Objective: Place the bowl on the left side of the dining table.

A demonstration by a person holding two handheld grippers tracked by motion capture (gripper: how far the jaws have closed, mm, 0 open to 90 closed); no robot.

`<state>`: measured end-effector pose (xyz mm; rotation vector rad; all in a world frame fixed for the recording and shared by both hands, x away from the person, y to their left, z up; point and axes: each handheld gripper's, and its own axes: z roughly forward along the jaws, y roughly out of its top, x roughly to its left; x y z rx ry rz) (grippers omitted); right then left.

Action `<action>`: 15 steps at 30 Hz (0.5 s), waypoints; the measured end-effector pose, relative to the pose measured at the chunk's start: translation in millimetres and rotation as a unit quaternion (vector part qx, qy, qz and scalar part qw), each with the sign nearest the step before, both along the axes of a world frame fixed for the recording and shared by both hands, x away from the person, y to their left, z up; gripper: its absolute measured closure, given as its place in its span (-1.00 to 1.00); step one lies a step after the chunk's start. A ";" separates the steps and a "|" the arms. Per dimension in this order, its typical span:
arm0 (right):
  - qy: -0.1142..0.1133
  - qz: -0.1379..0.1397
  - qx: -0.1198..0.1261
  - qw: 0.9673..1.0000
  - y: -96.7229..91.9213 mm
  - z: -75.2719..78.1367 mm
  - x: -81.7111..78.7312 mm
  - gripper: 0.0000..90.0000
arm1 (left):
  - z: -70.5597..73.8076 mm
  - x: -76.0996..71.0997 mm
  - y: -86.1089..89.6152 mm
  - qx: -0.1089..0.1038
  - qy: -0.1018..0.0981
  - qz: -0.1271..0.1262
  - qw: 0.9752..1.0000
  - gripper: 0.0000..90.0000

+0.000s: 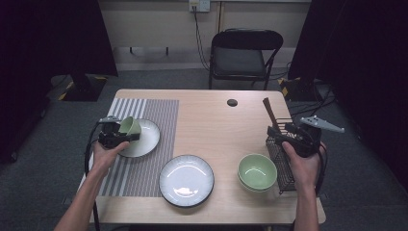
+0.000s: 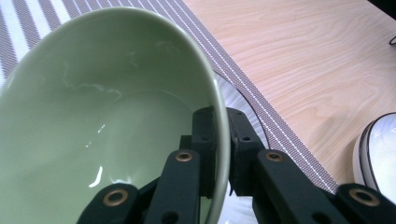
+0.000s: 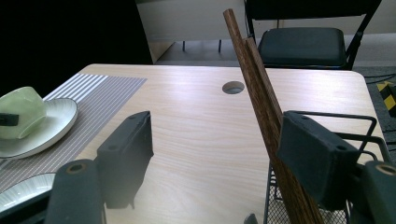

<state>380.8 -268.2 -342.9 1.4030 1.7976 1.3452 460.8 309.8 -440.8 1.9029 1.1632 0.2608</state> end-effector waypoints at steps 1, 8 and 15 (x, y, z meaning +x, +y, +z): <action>0.000 0.000 0.001 1.000 -0.3 0.1 0.0 -0.42 | -0.7 0.1 -1.6 0.002 0.000 -0.004 1.000 0.85; -0.001 -0.001 0.002 1.000 -2.3 0.7 -0.8 -0.42 | -4.1 1.0 -12.7 0.011 -0.001 -0.020 1.000 0.82; 0.000 -0.002 0.003 1.000 -2.5 0.1 -0.9 -0.43 | -6.5 0.4 -19.1 0.019 -0.003 -0.029 0.999 0.77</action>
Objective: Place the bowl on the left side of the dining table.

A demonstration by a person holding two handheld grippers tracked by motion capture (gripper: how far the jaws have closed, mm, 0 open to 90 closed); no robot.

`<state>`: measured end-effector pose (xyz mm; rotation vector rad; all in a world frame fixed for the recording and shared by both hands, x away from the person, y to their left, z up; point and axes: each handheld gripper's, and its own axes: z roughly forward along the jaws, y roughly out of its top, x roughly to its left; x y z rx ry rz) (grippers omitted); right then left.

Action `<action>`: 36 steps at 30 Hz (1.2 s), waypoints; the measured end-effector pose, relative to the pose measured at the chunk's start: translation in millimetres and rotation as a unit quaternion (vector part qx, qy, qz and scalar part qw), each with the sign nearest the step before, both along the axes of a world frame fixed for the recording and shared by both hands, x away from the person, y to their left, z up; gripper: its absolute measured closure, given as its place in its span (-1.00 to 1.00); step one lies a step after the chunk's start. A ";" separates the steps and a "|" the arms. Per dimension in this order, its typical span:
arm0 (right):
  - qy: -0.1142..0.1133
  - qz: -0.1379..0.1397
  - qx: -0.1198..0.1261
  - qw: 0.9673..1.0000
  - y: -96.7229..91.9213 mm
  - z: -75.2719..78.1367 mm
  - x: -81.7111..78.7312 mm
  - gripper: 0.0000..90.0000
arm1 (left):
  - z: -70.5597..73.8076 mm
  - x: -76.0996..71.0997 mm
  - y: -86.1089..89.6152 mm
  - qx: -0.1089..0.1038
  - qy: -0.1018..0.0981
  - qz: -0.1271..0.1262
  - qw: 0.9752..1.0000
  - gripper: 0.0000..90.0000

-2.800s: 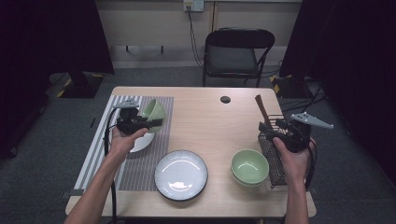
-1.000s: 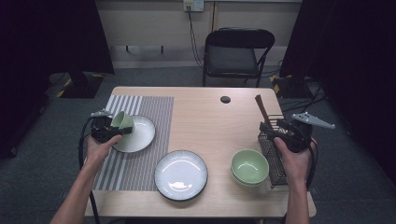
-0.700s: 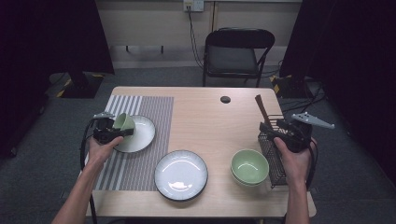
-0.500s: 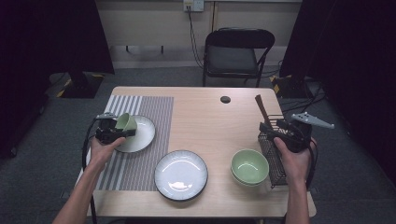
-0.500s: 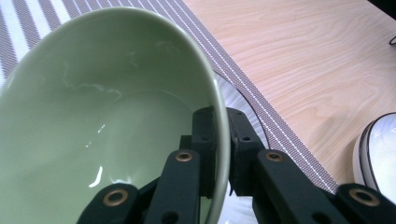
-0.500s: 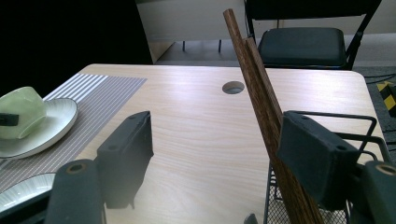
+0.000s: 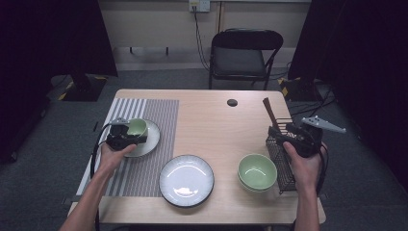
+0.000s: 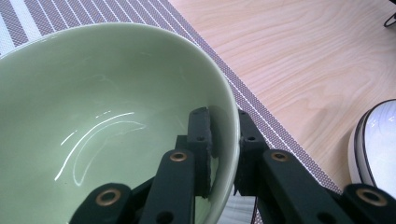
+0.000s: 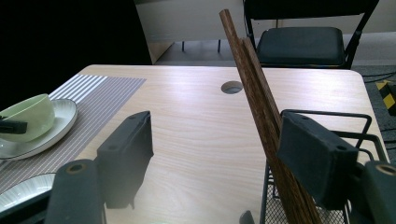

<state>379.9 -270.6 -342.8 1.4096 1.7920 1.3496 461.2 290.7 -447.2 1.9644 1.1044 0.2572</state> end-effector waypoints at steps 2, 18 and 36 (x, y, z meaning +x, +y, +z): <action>-0.001 0.000 0.000 1.000 -0.3 0.2 -0.1 -0.42 | -0.2 -0.2 -0.5 0.003 0.001 -0.001 1.000 0.77; -0.003 -0.001 0.002 1.000 -0.9 0.6 -0.9 -0.42 | -2.9 -0.8 -5.8 -0.007 0.009 -0.020 1.000 0.68; 0.000 -0.001 0.002 1.000 -0.1 0.3 -0.8 -0.42 | -5.6 -6.8 3.7 -0.002 0.010 -0.043 0.999 0.70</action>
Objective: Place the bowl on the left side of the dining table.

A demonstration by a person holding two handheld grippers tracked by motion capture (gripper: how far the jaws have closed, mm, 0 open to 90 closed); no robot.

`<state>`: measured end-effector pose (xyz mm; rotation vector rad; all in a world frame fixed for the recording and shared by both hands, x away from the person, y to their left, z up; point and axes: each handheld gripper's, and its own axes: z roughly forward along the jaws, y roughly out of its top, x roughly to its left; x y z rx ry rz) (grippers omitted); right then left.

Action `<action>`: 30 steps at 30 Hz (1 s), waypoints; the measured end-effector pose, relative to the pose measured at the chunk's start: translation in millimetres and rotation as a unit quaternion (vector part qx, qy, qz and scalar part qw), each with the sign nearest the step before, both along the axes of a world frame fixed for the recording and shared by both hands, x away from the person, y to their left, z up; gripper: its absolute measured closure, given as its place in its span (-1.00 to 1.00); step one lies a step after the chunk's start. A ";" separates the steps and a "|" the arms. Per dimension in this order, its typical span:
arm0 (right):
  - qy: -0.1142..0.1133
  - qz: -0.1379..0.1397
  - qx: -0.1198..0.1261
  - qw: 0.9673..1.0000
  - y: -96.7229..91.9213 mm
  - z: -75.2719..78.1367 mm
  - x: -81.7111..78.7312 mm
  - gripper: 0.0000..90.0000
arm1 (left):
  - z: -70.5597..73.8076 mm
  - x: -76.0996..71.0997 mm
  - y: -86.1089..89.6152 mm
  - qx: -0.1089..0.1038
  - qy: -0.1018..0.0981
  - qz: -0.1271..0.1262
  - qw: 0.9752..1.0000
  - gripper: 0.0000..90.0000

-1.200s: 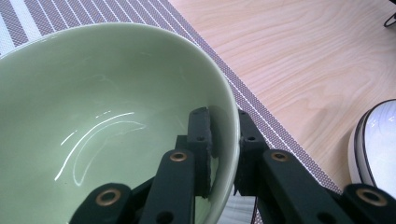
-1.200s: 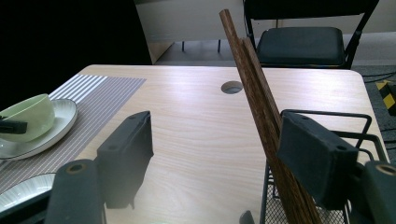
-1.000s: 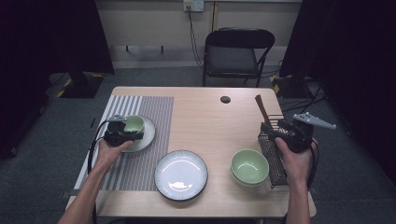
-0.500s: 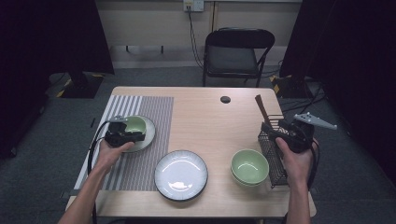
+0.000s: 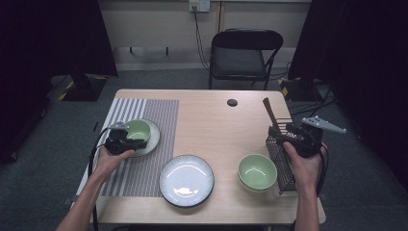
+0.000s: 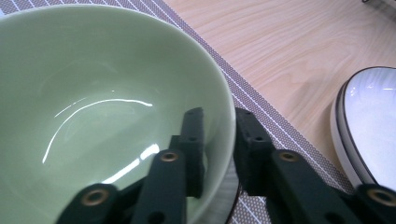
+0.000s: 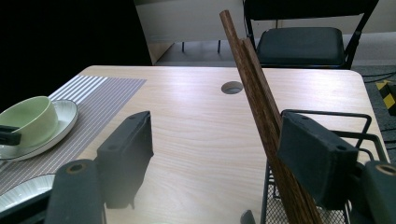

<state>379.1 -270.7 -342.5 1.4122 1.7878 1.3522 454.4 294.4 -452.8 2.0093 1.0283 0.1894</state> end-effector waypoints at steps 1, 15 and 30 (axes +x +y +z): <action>0.000 0.000 0.000 1.000 -0.2 -0.1 0.0 -0.42 | 0.4 1.5 -0.9 0.004 -0.003 -0.004 1.000 0.71; -0.001 0.000 0.000 1.000 -0.5 0.3 -0.7 -0.42 | 2.0 6.2 -3.9 0.005 -0.001 -0.006 1.000 0.72; 0.001 -0.001 -0.001 1.000 -0.4 0.2 -0.6 -0.42 | 2.5 5.5 0.1 0.006 0.000 -0.003 1.000 0.72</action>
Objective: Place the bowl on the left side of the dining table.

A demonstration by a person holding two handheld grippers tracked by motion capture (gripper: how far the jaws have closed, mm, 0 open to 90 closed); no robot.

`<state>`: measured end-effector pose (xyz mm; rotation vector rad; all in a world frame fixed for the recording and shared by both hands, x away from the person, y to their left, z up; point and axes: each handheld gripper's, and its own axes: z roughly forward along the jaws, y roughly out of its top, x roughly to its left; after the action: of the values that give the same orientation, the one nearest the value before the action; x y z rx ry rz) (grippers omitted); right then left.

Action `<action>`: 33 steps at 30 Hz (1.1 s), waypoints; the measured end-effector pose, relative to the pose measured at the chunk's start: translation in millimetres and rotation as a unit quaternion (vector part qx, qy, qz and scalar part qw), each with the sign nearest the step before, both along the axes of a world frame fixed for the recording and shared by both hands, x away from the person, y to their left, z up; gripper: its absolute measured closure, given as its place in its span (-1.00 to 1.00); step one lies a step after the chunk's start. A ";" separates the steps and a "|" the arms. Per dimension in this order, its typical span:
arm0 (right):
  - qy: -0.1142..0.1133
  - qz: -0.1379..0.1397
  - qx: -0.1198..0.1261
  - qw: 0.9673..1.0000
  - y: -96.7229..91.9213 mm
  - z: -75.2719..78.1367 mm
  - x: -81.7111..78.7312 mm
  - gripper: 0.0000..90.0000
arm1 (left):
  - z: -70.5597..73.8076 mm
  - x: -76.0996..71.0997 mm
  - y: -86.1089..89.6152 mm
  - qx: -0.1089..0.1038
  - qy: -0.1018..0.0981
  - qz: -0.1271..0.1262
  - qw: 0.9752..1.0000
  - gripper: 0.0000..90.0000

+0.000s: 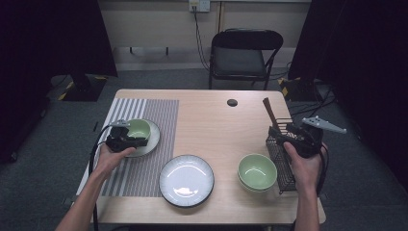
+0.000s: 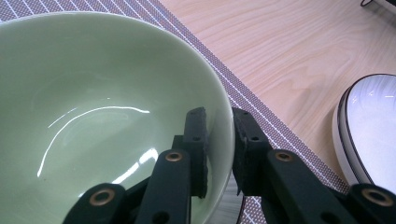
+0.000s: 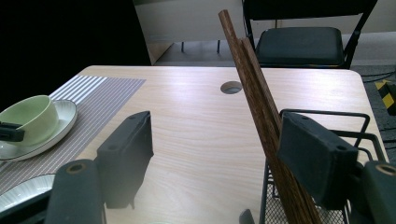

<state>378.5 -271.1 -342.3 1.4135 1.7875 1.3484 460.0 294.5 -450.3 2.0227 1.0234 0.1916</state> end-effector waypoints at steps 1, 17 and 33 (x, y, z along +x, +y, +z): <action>-0.001 0.000 0.001 1.000 -0.3 0.0 -0.1 -0.42 | 0.1 -0.3 0.4 0.001 -0.001 0.001 1.000 0.72; 0.001 0.001 0.001 1.000 0.1 -0.6 0.6 -0.42 | 7.0 -5.4 2.5 -0.013 -0.014 0.009 1.000 0.19; 0.001 0.001 0.003 1.000 -2.3 0.4 -1.0 -0.42 | 27.8 -34.0 8.0 -0.002 -0.042 0.028 0.999 -0.35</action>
<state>377.5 -273.4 -341.9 1.4187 1.7875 1.3553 426.0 302.5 -422.5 1.9673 1.0267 0.3015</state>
